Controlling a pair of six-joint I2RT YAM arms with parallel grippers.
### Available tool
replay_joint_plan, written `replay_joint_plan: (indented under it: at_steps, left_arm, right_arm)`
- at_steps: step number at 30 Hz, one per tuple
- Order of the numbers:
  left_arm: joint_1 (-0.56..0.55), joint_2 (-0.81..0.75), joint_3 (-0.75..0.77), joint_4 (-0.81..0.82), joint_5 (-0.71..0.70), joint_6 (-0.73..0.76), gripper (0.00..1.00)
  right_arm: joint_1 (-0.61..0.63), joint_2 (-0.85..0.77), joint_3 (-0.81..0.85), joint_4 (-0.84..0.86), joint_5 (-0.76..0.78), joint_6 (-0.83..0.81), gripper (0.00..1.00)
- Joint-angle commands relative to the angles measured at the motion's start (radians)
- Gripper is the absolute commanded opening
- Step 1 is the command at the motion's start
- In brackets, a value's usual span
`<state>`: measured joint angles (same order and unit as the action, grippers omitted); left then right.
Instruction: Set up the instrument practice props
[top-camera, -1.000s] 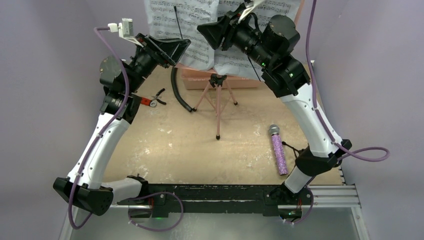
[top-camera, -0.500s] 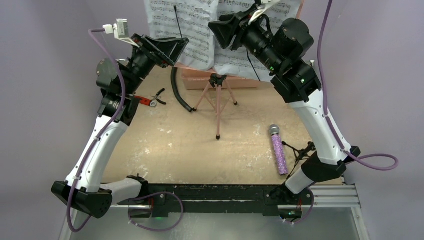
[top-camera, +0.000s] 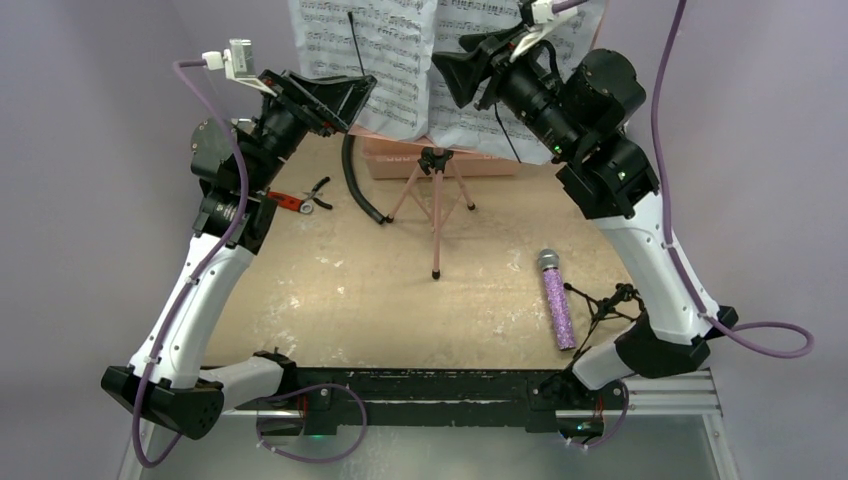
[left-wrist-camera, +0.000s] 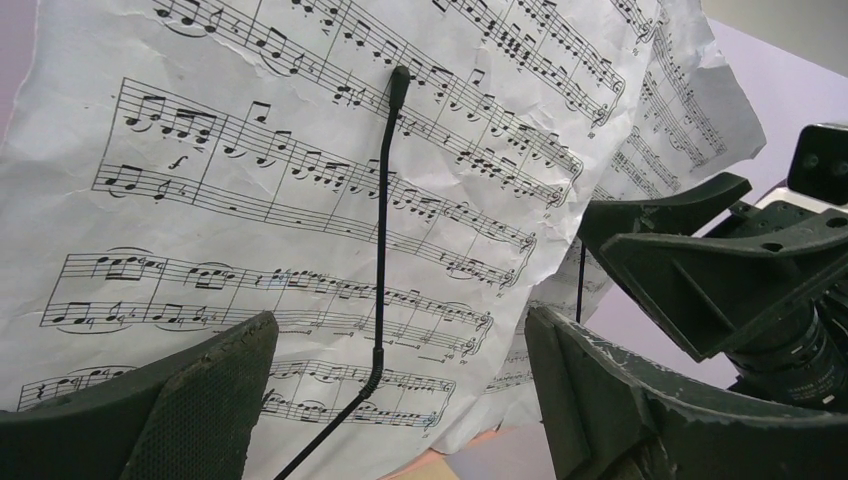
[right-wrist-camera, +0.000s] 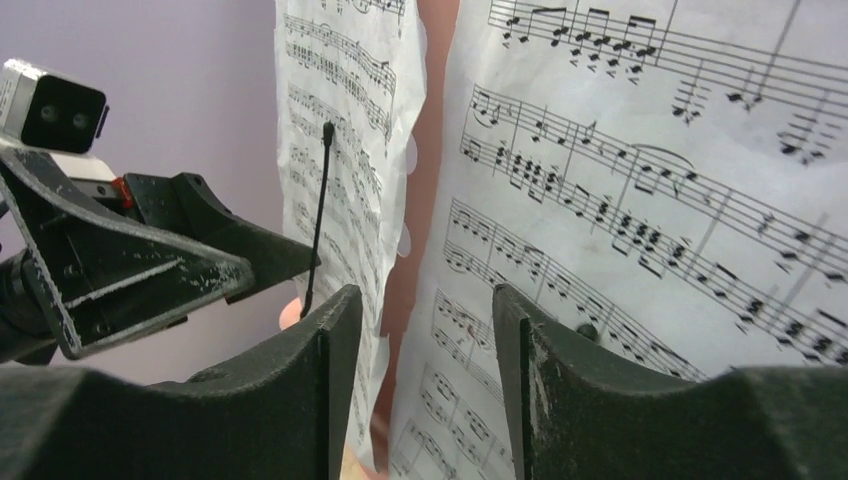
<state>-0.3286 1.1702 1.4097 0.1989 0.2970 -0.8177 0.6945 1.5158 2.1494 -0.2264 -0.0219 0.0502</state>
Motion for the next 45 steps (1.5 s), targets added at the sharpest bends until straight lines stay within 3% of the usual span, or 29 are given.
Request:
replay_joint_plan:
  at_steps: [1, 11, 17, 26, 31, 38, 45]
  left_arm:
    - [-0.006, -0.029, -0.005, 0.004, -0.028, 0.024, 0.93]
    - [-0.005, -0.049, -0.022, -0.003, -0.069, 0.047, 0.96]
    - [-0.004, -0.063, -0.032, -0.01, -0.077, 0.075, 0.97]
    - [-0.005, -0.176, -0.106, -0.06, -0.131, 0.207, 0.98]
    - [-0.004, -0.278, -0.194, -0.106, -0.216, 0.291, 0.98]
    - [-0.004, -0.436, -0.375, -0.169, -0.363, 0.342, 0.99]
    - [-0.004, -0.495, -0.512, -0.279, -0.431, 0.334, 0.99]
  right_arm:
    - [0.0, -0.081, -0.067, 0.096, -0.011, -0.047, 0.55]
    - [0.002, -0.171, -0.204, 0.211, -0.099, -0.071, 0.64]
    - [0.0, -0.254, -0.359, 0.345, -0.307, -0.091, 0.77]
    - [0.001, -0.401, -0.684, 0.544, -0.644, -0.224, 0.88]
    - [0.001, -0.462, -0.808, 0.501, -0.742, -0.311, 0.9]
    - [0.001, -0.536, -0.958, 0.381, -0.785, -0.423, 0.92]
    - [0.002, -0.638, -1.201, 0.363, -0.684, -0.43, 0.94]
